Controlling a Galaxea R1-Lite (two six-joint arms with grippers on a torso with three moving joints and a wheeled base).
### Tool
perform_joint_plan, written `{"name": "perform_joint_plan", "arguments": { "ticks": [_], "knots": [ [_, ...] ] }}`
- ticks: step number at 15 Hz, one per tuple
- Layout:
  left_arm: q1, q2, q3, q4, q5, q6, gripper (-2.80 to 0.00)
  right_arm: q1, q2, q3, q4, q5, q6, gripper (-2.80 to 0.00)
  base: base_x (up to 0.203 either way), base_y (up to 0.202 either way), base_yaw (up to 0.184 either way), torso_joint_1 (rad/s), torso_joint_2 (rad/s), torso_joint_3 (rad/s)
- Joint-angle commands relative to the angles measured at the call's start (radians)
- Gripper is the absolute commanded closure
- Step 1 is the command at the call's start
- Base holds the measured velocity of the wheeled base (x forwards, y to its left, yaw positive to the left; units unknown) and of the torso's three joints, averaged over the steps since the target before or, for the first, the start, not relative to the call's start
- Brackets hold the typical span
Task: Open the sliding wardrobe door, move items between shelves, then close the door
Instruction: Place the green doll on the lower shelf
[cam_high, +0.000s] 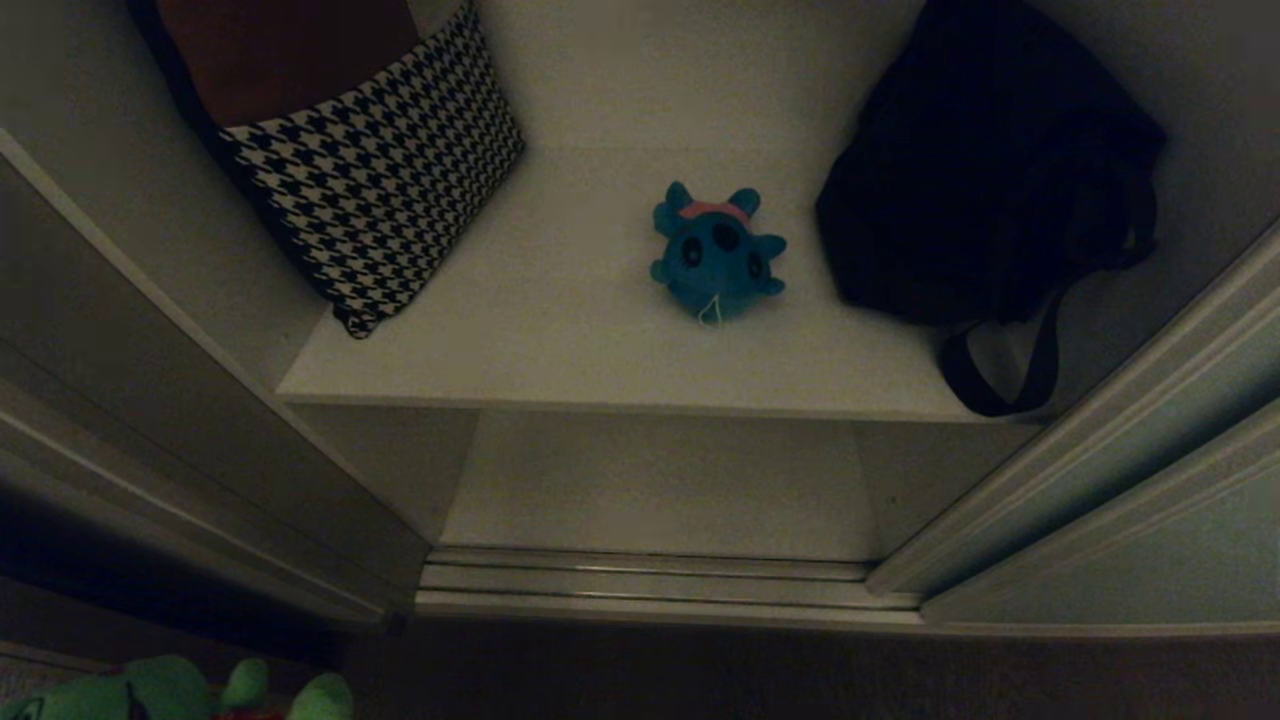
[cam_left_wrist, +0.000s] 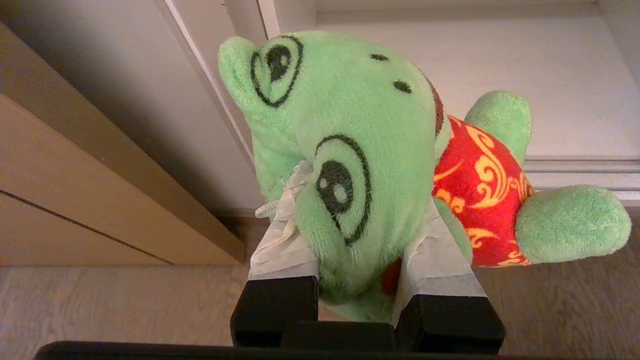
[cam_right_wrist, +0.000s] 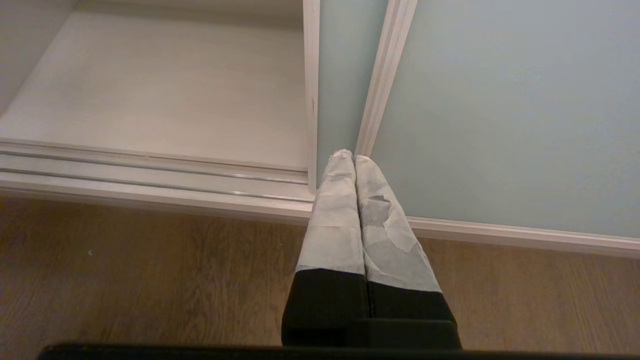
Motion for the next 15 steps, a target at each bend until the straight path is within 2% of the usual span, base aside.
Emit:
{"name": "perform_joint_plan", "arguments": {
  "ticks": [1,10,15],
  "knots": [
    [0.000,0.004,0.000,0.002,-0.001,0.002,0.00,0.000,0.000,-0.001,0.000,0.000,-0.001,0.00,0.000,0.000,0.000,0.000,0.00,0.000],
    [0.000,0.004,0.000,-0.002,-0.001,-0.002,0.00,0.000,0.000,0.000,0.000,0.000,-0.001,0.00,-0.184,0.000,0.000,-0.001,0.00,0.000],
    [0.000,0.004,0.000,0.000,0.002,0.000,0.00,0.000,0.000,-0.001,0.000,0.000,-0.001,0.00,0.000,0.000,0.000,0.000,0.00,0.000]
  ]
}}
